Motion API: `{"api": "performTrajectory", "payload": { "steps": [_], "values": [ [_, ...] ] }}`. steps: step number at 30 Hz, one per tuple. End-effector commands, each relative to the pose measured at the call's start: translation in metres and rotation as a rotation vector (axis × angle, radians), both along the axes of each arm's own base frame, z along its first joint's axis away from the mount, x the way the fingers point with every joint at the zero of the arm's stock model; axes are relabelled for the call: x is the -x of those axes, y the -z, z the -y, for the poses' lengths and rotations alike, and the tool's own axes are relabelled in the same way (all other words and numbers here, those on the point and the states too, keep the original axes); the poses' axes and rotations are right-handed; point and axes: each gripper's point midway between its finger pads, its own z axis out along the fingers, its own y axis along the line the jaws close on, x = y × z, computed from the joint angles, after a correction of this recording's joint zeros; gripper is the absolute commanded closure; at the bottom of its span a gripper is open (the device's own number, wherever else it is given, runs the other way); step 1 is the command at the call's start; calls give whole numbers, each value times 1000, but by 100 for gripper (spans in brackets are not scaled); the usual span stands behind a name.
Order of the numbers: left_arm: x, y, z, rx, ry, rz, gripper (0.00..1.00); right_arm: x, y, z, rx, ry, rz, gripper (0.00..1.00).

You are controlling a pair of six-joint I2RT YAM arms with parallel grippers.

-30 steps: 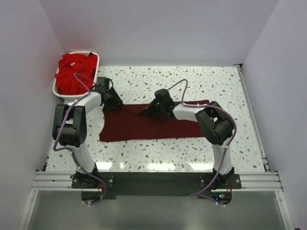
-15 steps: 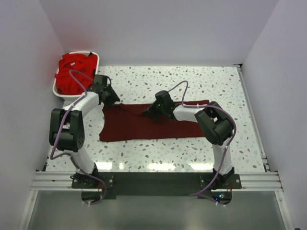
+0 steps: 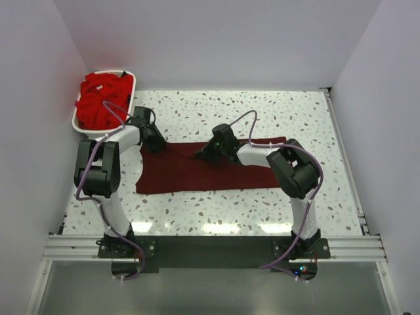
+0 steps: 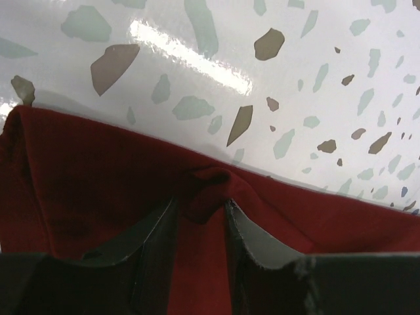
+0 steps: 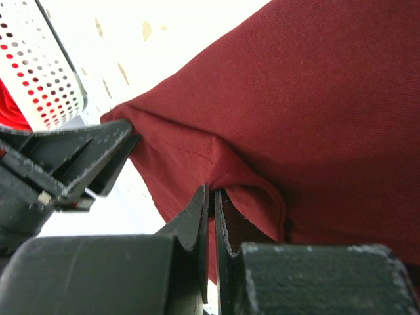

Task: Fold and stack the t-shirts
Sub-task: Fold the tshirt

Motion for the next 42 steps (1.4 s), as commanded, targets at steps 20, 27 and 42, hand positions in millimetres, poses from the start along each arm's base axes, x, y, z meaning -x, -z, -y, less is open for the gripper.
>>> {"api": "performTrajectory", "payload": {
  "steps": [20, 27, 42],
  "values": [
    [-55, -51, -2, -34, 61, 204, 99, -13, -45, -3, 9, -53, 146, 100],
    [-67, -70, 5, -27, 123, 274, 99, -23, -60, 4, 56, -62, 200, 100],
    [-52, -71, 0, -57, 138, 237, 97, -11, -46, 13, 93, -88, 181, 100]
  ]
}}
